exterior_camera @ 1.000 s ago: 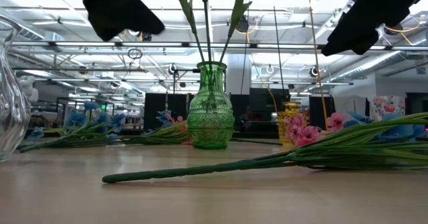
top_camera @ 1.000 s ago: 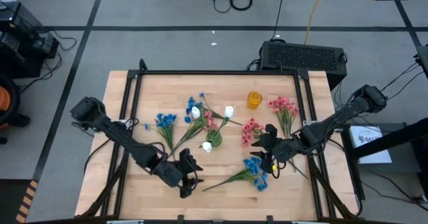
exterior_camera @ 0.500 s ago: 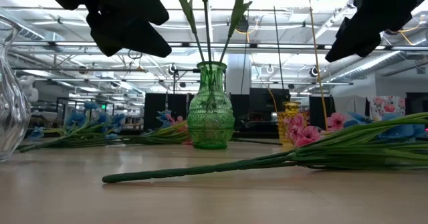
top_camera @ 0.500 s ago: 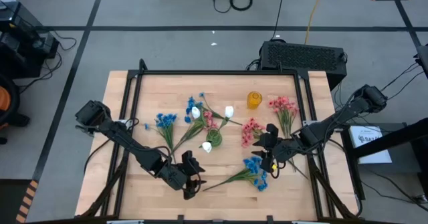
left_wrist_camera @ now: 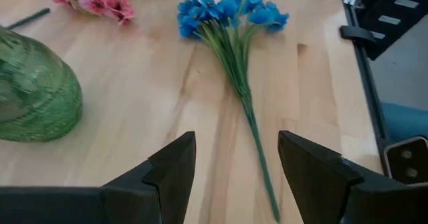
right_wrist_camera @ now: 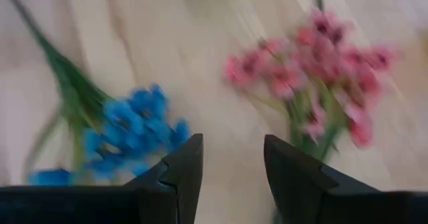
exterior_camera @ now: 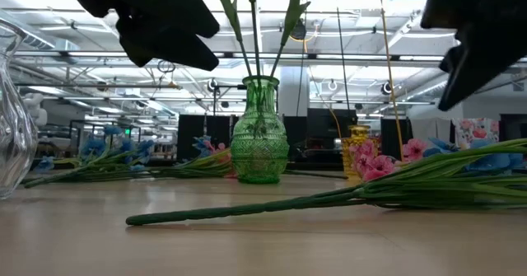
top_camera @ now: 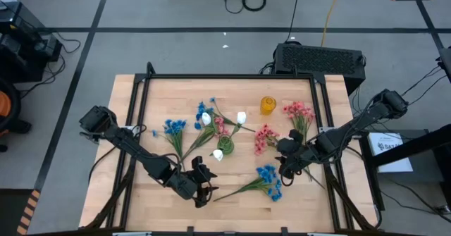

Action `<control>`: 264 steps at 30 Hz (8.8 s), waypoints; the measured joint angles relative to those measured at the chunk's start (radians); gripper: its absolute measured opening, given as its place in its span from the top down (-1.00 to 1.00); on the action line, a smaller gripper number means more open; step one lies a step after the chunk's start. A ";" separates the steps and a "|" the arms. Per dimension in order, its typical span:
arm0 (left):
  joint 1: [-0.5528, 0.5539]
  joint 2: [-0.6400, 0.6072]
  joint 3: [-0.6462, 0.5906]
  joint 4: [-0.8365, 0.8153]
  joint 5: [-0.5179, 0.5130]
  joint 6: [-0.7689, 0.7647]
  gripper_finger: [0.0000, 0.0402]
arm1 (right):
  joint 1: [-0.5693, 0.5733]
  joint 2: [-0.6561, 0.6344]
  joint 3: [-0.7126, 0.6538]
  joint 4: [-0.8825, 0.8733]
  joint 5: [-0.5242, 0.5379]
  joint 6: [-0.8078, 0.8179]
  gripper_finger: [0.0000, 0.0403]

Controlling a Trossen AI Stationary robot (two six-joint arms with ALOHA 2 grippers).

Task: Sort flowers into vase by color
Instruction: Put the center pink flowers into the yellow vase, then put the right pink flowers into the yellow vase

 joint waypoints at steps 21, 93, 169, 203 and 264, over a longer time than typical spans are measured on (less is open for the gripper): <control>0.025 0.000 0.000 0.000 -0.024 0.022 -0.09 | 0.006 0.162 -0.088 -0.143 -0.117 0.134 0.09; -0.025 -0.001 0.000 0.038 -0.102 0.016 -0.09 | 0.018 -0.540 -0.172 0.829 0.533 -0.665 1.00; 0.005 -0.011 0.001 0.112 -0.136 0.202 -0.09 | -0.894 -0.040 -0.172 1.259 0.157 -0.831 1.00; 0.002 -0.010 0.000 0.111 -0.131 0.198 -0.09 | -0.893 0.043 -0.172 1.073 0.158 -0.720 0.75; -0.017 -0.010 -0.033 0.187 -0.136 0.148 -0.09 | -0.491 -0.440 -0.172 -0.249 -0.152 0.099 -0.19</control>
